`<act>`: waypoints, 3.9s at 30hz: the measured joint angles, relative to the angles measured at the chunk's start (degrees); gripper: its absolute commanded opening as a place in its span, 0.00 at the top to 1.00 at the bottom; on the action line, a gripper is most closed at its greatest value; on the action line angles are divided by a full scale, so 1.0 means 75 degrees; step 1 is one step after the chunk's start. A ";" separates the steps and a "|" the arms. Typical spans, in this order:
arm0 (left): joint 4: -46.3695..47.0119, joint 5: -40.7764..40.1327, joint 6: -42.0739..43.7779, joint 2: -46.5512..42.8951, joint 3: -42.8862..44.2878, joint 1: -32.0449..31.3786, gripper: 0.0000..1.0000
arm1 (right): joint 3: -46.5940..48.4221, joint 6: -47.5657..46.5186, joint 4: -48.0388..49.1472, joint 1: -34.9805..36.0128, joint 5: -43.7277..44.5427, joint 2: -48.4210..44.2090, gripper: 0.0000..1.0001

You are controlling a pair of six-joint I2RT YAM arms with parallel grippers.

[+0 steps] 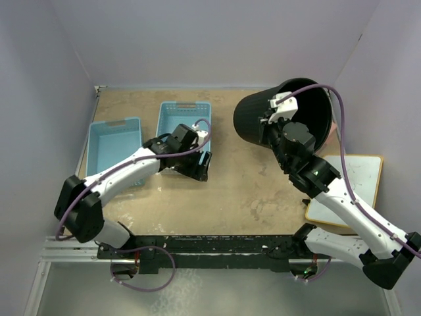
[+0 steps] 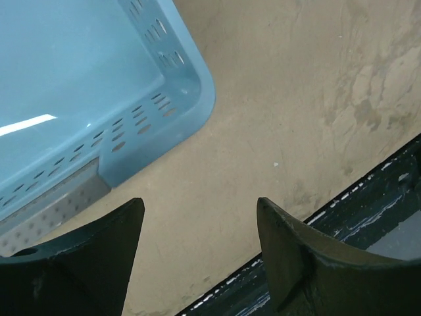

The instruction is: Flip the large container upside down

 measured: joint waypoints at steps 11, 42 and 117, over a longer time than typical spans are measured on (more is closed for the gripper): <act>0.1428 -0.0507 -0.0650 0.1227 -0.0157 0.0755 0.34 | 0.0003 0.0178 -0.0087 0.0000 -0.0035 -0.0061 1.00; 0.1789 -0.2098 -0.1862 0.1055 0.0530 0.3995 0.30 | -0.0839 0.4963 0.1606 -0.1090 -0.5228 0.1282 1.00; 0.2827 0.3232 -0.4744 -0.1542 -0.1276 0.4103 0.29 | -0.0536 0.3072 -0.1472 -0.2151 -0.4698 0.0944 1.00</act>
